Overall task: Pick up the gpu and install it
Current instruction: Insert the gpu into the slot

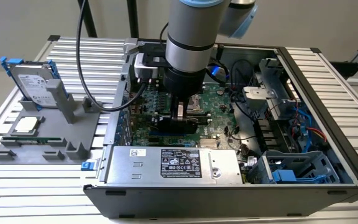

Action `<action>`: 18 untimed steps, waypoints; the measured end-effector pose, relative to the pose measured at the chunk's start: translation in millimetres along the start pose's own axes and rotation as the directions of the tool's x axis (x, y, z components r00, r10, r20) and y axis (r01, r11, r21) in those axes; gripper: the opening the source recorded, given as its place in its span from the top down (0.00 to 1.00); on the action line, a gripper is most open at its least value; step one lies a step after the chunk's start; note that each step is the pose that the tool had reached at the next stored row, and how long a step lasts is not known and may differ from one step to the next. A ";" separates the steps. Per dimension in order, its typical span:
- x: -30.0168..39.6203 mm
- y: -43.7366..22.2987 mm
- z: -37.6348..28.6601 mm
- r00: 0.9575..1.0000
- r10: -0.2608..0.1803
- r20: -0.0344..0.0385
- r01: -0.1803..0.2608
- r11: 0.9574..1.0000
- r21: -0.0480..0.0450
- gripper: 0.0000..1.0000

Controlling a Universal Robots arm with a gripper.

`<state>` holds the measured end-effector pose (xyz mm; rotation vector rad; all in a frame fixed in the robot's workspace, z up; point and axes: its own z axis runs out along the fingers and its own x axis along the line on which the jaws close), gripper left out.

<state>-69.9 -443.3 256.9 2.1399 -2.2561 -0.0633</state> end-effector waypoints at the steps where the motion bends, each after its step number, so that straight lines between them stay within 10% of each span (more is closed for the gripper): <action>1: 0.0 0.0 0.1 1.000 0.000 0.000 0.000 1.000 0.000 1.00; 18: -5.8 0.5 3.2 1.000 0.000 -0.005 0.000 1.000 0.000 1.00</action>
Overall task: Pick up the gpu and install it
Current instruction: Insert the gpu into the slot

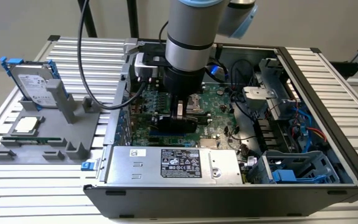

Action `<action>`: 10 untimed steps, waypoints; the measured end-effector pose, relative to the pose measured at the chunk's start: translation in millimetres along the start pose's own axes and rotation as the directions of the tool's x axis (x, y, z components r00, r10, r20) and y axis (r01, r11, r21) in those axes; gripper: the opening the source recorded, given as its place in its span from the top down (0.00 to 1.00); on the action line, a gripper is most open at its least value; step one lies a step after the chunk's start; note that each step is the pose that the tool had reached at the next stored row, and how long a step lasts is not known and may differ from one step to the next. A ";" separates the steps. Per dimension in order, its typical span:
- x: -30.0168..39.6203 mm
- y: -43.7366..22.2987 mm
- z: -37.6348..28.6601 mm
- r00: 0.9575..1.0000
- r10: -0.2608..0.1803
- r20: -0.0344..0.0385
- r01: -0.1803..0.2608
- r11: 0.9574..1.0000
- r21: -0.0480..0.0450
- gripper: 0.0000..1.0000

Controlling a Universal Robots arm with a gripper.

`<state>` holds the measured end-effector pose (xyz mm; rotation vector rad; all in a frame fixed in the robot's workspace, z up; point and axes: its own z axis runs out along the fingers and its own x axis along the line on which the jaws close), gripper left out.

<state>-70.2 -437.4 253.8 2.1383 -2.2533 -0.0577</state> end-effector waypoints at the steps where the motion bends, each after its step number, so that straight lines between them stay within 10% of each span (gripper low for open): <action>1: -0.1 0.0 0.8 1.000 0.000 0.000 0.000 1.000 0.000 1.00; 10: -0.1 -0.1 4.2 1.000 0.000 -0.001 0.000 1.000 0.000 1.00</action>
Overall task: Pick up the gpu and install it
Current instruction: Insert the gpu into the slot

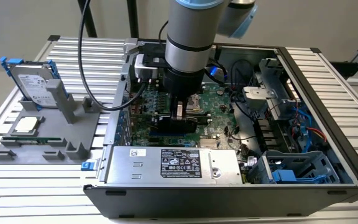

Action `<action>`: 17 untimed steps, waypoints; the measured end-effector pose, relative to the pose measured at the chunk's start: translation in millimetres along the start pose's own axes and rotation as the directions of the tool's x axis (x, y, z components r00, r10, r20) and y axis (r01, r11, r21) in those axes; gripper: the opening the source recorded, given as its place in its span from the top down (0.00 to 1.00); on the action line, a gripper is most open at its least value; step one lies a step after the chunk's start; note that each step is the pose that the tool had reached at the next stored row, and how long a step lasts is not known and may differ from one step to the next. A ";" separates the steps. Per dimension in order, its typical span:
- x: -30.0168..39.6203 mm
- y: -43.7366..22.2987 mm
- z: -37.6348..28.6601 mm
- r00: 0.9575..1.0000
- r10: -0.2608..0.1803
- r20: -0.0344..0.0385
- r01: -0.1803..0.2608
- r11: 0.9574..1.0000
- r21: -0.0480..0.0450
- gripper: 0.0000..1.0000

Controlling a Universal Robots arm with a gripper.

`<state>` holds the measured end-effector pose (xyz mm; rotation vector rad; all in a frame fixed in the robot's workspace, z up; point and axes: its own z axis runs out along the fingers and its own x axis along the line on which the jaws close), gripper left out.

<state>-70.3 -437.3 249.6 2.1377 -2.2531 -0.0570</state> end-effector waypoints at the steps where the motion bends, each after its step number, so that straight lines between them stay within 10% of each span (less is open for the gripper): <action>1: 0.0 0.0 0.0 1.000 0.000 0.000 0.000 1.000 0.000 1.00; 17: 3.8 -0.2 0.2 1.000 -0.006 0.000 0.006 1.000 0.000 1.00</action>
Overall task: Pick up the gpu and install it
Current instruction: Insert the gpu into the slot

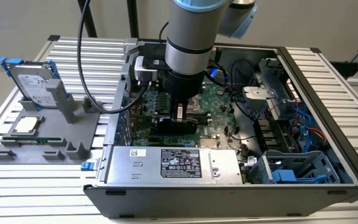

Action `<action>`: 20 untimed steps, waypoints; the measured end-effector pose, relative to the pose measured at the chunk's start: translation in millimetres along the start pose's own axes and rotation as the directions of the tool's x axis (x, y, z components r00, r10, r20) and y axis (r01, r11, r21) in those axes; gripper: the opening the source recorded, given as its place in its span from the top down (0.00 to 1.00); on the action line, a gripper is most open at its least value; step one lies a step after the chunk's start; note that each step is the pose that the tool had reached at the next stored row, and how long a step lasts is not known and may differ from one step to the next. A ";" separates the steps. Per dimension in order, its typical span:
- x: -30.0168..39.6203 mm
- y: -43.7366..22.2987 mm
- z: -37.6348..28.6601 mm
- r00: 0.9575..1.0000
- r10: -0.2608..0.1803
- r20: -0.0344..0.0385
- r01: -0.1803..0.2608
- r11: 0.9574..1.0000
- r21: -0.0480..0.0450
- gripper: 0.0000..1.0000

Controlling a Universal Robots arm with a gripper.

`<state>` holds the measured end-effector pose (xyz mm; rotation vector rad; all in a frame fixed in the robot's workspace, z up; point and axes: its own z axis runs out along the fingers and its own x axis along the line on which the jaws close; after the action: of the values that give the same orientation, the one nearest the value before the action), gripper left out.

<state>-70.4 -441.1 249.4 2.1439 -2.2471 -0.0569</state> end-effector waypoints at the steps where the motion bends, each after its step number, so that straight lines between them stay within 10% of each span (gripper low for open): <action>1: 0.0 0.0 0.5 1.000 0.000 0.000 0.000 1.000 0.000 1.00; 20: 0.8 2.0 11.1 1.000 -0.001 0.000 0.001 1.000 -0.001 1.00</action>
<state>-72.9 -441.8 238.5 2.1442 -2.2458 -0.0572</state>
